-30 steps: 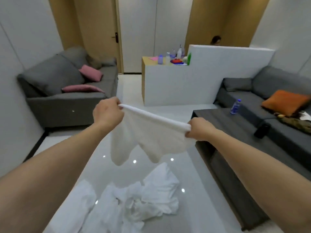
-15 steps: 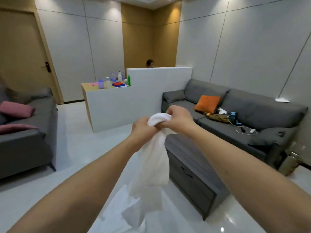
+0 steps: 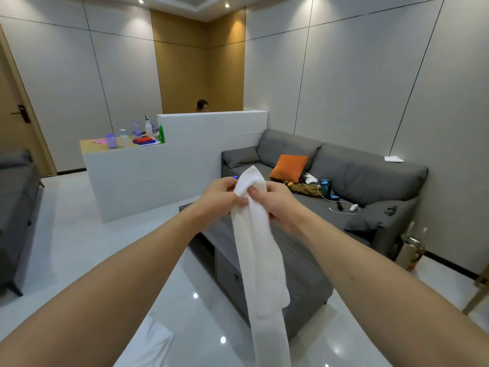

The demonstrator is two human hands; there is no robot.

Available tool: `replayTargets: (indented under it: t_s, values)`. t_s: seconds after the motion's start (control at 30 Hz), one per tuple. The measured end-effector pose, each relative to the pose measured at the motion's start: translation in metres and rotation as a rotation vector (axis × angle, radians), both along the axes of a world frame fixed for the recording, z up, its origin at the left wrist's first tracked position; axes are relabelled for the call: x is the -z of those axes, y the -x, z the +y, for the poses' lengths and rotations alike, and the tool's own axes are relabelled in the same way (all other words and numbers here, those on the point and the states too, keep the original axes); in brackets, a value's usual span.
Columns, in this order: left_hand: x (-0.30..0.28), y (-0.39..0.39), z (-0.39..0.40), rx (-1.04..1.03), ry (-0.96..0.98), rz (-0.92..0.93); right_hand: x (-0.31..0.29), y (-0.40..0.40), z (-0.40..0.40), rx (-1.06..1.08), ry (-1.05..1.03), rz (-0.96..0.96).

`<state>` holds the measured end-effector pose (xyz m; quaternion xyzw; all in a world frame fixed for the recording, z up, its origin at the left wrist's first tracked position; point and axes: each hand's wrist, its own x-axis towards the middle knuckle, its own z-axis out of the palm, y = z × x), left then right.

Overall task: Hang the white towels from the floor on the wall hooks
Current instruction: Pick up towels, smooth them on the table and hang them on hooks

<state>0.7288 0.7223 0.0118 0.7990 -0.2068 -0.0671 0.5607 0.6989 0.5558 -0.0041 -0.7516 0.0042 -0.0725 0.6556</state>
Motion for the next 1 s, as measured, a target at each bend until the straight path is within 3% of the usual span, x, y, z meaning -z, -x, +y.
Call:
replayTargets:
  t_s: [0.17, 0.33, 0.5, 0.73, 0.9, 1.0]
  values:
    - [-0.009, -0.020, -0.054, 0.093, 0.104, 0.199, 0.002, -0.020, -0.058, -0.028, 0.099, -0.005]
    - [-0.014, -0.067, -0.092, -0.079, 0.007, 0.036, 0.001, -0.054, -0.104, -0.146, 0.204, 0.092]
    - [-0.017, -0.150, -0.114, -0.304, 0.031, -0.102, 0.021, -0.124, -0.152, -0.130, 0.559, 0.189]
    - [0.005, -0.309, -0.110, -0.504, 0.011, -0.173, 0.043, -0.293, -0.202, 0.062, 0.658, 0.158]
    - [0.004, -0.439, -0.089, -0.651, -0.075, -0.167, 0.026, -0.443, -0.219, 0.059, 0.792, 0.167]
    - [-0.013, -0.507, -0.078, -0.734, -0.111, -0.187, 0.005, -0.526, -0.221, 0.117, 0.890, 0.075]
